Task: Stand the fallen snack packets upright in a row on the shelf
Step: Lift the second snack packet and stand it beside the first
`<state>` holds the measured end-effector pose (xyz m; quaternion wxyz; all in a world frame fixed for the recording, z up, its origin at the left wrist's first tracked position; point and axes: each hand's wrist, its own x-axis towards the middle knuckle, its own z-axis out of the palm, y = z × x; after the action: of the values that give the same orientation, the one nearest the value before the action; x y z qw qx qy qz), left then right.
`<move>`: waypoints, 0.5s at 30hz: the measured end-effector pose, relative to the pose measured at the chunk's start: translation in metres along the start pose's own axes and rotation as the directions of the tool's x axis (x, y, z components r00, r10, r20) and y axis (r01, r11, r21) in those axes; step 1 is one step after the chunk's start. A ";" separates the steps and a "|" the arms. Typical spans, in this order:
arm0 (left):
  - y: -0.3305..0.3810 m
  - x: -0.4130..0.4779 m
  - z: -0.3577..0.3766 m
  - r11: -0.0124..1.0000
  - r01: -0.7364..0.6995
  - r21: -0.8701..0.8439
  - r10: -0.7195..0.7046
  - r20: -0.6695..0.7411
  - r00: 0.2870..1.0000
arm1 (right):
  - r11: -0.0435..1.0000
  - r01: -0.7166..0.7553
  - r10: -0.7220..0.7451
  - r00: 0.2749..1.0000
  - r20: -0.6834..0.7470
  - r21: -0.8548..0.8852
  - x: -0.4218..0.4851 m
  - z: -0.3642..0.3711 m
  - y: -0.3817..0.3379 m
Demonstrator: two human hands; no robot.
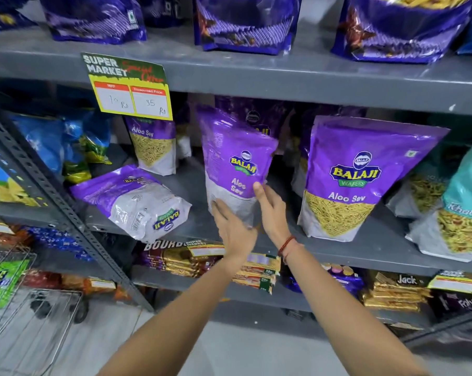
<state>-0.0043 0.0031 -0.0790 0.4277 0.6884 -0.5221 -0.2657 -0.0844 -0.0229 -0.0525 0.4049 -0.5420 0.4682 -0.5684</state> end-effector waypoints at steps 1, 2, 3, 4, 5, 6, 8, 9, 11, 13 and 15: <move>-0.001 0.007 -0.004 1.000 -0.004 -0.024 0.004 -0.007 1.000 | 0.999 0.025 -0.025 1.000 -0.008 -0.038 -0.005 0.002 0.002; -0.004 0.013 -0.010 0.999 -0.021 -0.050 0.021 -0.011 1.000 | 0.996 0.041 -0.043 0.999 -0.012 -0.082 -0.010 0.005 0.002; -0.007 0.018 -0.016 0.997 -0.045 -0.066 0.045 -0.014 0.999 | 0.994 0.041 -0.042 0.999 -0.013 -0.097 -0.013 0.007 0.003; -0.011 0.024 -0.023 0.995 -0.057 -0.083 0.056 -0.008 0.998 | 0.997 0.027 -0.028 1.000 -0.008 -0.067 -0.015 0.009 0.004; -0.015 0.029 -0.030 0.992 -0.053 -0.111 0.055 0.012 0.998 | 1.000 0.011 -0.011 1.000 0.002 -0.014 -0.016 0.010 0.005; -0.019 0.036 -0.038 0.989 -0.041 -0.142 0.049 0.054 0.997 | 1.000 -0.003 0.002 1.000 0.008 0.023 -0.015 0.009 0.006; -0.027 0.051 -0.053 0.989 -0.043 -0.139 0.068 0.186 0.980 | 1.000 -0.013 0.013 1.000 0.007 0.026 -0.011 0.004 0.007; -0.030 0.059 -0.062 0.993 -0.046 -0.105 0.073 0.273 0.959 | 1.000 -0.016 0.016 1.000 0.003 0.016 -0.008 0.001 0.008; -0.031 0.076 -0.079 1.000 -0.013 -0.018 0.020 0.444 0.896 | 0.998 -0.065 0.065 0.998 0.006 0.003 0.001 -0.005 0.012; -0.029 0.094 -0.089 0.998 -0.012 0.059 -0.019 0.495 0.869 | 0.989 -0.140 0.142 0.989 0.046 -0.040 0.012 -0.010 0.017; -0.026 0.113 -0.097 0.996 0.003 0.088 -0.041 0.434 0.900 | 0.981 -0.168 0.178 0.978 0.106 -0.098 0.021 -0.013 0.021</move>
<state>0.1227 -0.0709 -0.0446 0.2676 0.6350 -0.6074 -0.3952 -0.1001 -0.0464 -0.0673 0.4548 -0.5482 0.5142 -0.4778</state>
